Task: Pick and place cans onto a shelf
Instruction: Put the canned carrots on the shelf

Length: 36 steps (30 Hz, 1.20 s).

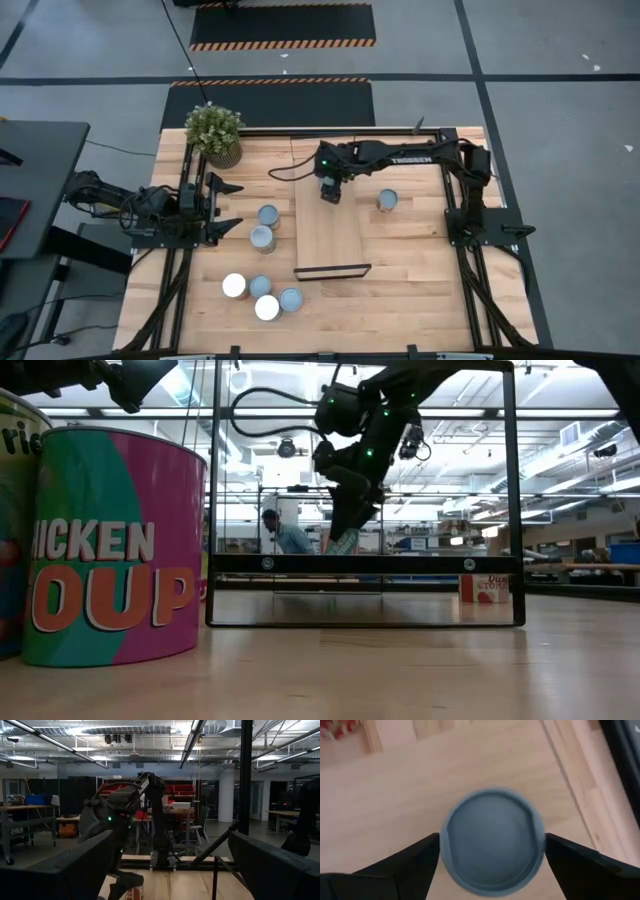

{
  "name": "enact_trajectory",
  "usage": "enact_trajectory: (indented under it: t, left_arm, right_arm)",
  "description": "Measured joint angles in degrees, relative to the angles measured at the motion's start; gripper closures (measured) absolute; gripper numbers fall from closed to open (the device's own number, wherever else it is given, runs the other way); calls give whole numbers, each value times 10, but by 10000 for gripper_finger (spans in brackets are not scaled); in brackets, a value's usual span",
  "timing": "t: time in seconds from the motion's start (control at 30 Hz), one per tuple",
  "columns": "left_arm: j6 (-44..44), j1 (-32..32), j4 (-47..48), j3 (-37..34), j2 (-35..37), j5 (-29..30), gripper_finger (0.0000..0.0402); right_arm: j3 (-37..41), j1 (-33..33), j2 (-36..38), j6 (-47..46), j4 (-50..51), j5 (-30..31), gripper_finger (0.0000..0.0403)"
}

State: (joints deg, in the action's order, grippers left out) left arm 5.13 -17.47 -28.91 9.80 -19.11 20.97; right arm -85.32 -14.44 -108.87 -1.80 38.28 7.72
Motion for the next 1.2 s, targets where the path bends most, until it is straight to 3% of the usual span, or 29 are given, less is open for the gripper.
enact_trajectory:
  t: [0.3,0.57,0.77,0.97,1.2]
  left_arm:
    - [0,0,1,0,0,0,5]
    - [0,0,0,0,0,0,5]
    - [-1,0,0,0,0,0,5]
    - [-1,0,-1,0,0,0,5]
    - [0,0,-1,0,0,0,5]
  right_arm:
    - [-1,0,55,22,36,0,44]
    - [6,-4,69,70,147,61,44]
    - [66,-19,67,127,71,57,44]
    - [91,-14,67,123,-36,69,51]
    - [96,36,67,108,-59,8,55]
